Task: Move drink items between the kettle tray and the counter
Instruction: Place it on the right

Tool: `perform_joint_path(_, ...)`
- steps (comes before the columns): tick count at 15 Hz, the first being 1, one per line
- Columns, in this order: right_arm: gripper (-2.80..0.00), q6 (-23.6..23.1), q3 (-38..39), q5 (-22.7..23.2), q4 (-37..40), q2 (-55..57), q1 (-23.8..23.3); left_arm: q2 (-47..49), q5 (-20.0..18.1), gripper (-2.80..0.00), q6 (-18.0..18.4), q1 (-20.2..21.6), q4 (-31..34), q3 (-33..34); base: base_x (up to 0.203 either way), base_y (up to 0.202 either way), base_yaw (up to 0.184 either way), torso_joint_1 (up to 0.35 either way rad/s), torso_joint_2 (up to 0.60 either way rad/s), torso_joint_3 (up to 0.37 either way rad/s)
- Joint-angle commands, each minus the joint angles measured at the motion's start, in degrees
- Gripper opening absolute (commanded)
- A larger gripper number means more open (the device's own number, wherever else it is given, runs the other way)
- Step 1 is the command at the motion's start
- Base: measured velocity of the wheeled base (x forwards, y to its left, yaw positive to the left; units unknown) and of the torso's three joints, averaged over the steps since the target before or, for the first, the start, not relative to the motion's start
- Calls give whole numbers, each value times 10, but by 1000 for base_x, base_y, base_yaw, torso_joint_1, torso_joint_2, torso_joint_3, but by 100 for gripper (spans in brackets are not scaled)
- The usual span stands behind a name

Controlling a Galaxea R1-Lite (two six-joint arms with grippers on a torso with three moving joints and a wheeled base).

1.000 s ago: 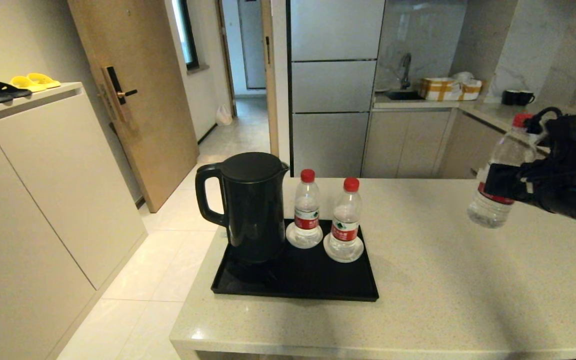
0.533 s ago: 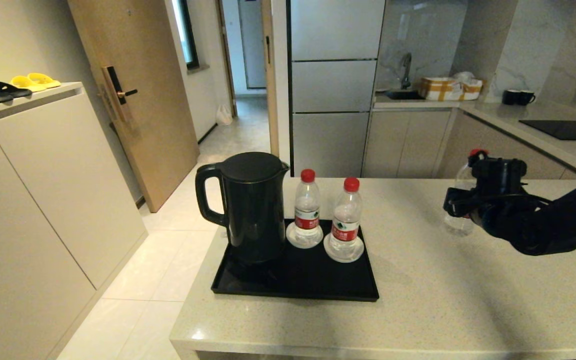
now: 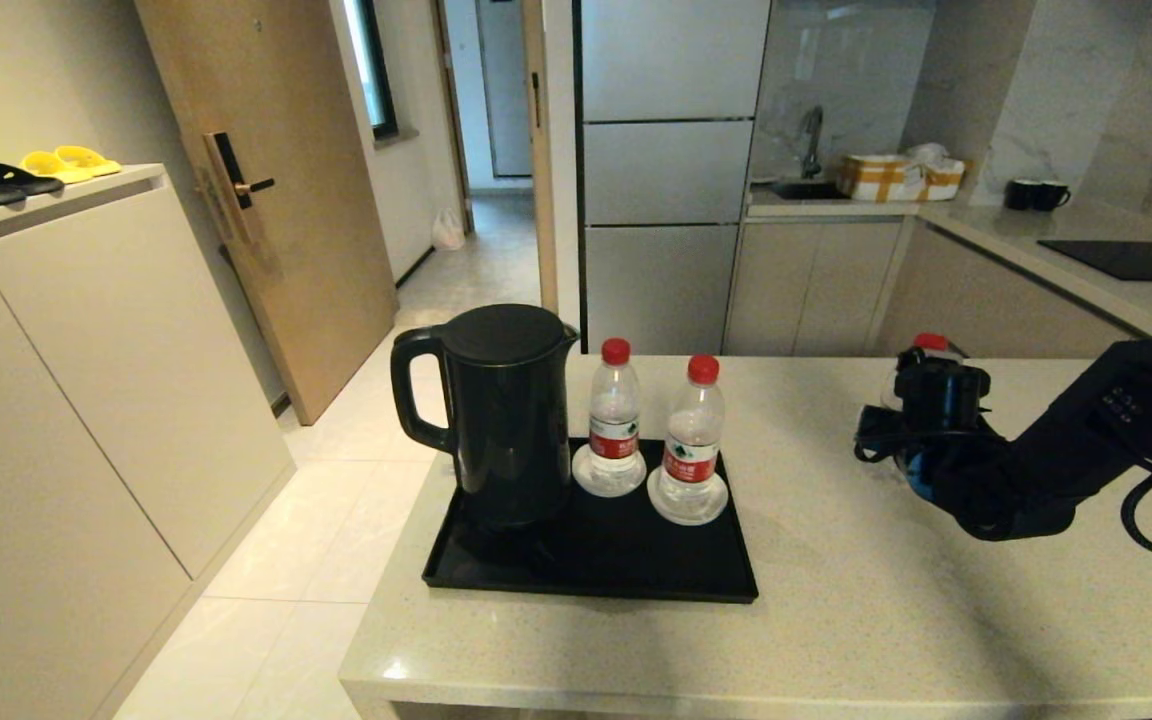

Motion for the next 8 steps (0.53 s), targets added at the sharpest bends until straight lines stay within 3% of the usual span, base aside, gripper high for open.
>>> perform_joint_path(1,0,0,3,0,1,-7,-1,1,0,-280,0,0,0,0,0,0,0,0,0,0)
perform_joint_path(5,0,2,28,31,43,-99,0,1,0,-280,0,0,0,0,0,0,0,0,0,0)
perform_joint_path(8,0,9,56,120,144,-246,4,1,0,-280,0,0,0,0,0,0,0,0,0,0)
